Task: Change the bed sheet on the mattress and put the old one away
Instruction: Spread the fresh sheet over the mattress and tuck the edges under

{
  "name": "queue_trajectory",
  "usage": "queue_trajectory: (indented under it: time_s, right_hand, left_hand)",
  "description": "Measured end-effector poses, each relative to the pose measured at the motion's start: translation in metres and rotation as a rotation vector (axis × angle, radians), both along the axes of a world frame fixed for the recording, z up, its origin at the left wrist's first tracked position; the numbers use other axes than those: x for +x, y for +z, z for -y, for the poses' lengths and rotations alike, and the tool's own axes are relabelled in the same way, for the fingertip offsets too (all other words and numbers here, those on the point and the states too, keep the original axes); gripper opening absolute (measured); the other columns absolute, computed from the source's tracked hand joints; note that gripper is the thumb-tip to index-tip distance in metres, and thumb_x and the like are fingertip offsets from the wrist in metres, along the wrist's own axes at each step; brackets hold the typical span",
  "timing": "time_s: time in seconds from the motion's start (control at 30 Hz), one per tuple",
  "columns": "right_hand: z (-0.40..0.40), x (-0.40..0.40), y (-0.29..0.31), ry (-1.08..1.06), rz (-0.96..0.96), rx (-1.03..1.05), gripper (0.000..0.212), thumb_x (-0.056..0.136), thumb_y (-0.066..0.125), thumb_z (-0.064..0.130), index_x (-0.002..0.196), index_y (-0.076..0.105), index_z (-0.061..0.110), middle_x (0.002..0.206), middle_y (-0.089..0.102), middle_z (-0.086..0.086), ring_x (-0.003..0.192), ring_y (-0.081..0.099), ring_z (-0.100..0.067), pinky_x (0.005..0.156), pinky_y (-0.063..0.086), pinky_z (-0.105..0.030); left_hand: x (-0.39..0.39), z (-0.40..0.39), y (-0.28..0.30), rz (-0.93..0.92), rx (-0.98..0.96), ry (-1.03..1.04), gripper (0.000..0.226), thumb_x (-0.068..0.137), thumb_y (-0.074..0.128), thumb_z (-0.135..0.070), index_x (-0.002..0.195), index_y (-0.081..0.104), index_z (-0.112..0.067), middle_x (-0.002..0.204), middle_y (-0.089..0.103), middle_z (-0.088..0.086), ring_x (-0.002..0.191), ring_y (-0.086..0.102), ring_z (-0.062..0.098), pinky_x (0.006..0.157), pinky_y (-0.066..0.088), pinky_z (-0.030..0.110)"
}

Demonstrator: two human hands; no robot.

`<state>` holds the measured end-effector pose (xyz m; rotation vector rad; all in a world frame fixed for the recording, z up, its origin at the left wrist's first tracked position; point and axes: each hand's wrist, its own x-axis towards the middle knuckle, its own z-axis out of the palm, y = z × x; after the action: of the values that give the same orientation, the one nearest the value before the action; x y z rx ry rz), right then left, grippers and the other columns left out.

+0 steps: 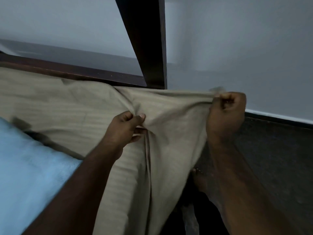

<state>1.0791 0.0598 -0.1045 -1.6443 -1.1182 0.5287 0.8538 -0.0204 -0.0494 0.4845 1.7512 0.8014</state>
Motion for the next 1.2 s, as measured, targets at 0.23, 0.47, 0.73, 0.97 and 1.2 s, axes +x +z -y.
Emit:
queue_trajectory:
  time_s: [0.23,0.47,0.73,0.97,1.2]
  right_hand:
    - [0.041,-0.021,-0.038,0.425,-0.122,-0.671,0.045,0.087,0.067,0.011,0.13,0.059,0.02,0.117,0.061,0.009,0.11,0.06,-0.014,0.097,0.047,-0.029]
    - [0.072,-0.06,-0.045,0.683,-0.212,-0.76,0.053,0.091,0.063,0.034,0.143,0.05,0.032,0.131,0.065,0.012,0.111,0.064,-0.005,0.101,0.052,-0.038]
    - [0.006,-0.088,-0.051,0.624,-0.061,-0.673,0.038,0.091,0.066,0.035,0.124,0.061,0.017,0.115,0.068,-0.004,0.106,0.064,-0.023,0.089,0.046,-0.025]
    - [-0.018,-0.07,-0.059,0.211,-0.128,-0.527,0.012,0.088,0.046,0.032,0.08,0.054,0.036,0.073,0.069,-0.005,0.061,0.072,-0.028,0.064,0.061,-0.05]
    - [0.013,-0.082,-0.047,0.494,0.005,-0.679,0.034,0.091,0.057,0.019,0.124,0.064,0.023,0.12,0.069,-0.003,0.11,0.063,-0.025,0.096,0.049,-0.031]
  left_hand:
    - [0.0,0.006,-0.015,-0.368,-0.019,-0.178,0.013,0.09,0.071,-0.036,0.097,0.068,-0.026,0.089,0.073,-0.005,0.077,0.073,0.014,0.074,0.058,0.035]
    - [0.002,0.015,-0.037,-0.845,-0.101,-0.378,0.022,0.087,0.066,-0.047,0.077,0.057,-0.028,0.076,0.062,-0.009,0.076,0.06,0.015,0.063,0.041,0.029]
    - [0.005,0.015,-0.052,-0.846,-0.161,-0.473,0.04,0.084,0.066,-0.061,0.091,0.051,-0.025,0.089,0.063,-0.002,0.084,0.06,0.022,0.072,0.049,0.035]
    - [-0.005,0.003,-0.05,-0.844,0.077,-0.154,0.024,0.095,0.059,-0.048,0.097,0.058,-0.024,0.092,0.063,-0.002,0.083,0.059,0.019,0.069,0.04,0.029]
    - [-0.079,-0.02,-0.055,-1.272,0.161,-0.53,0.028,0.099,0.051,-0.029,0.105,0.072,-0.012,0.111,0.068,0.011,0.102,0.057,0.039,0.078,0.051,0.045]
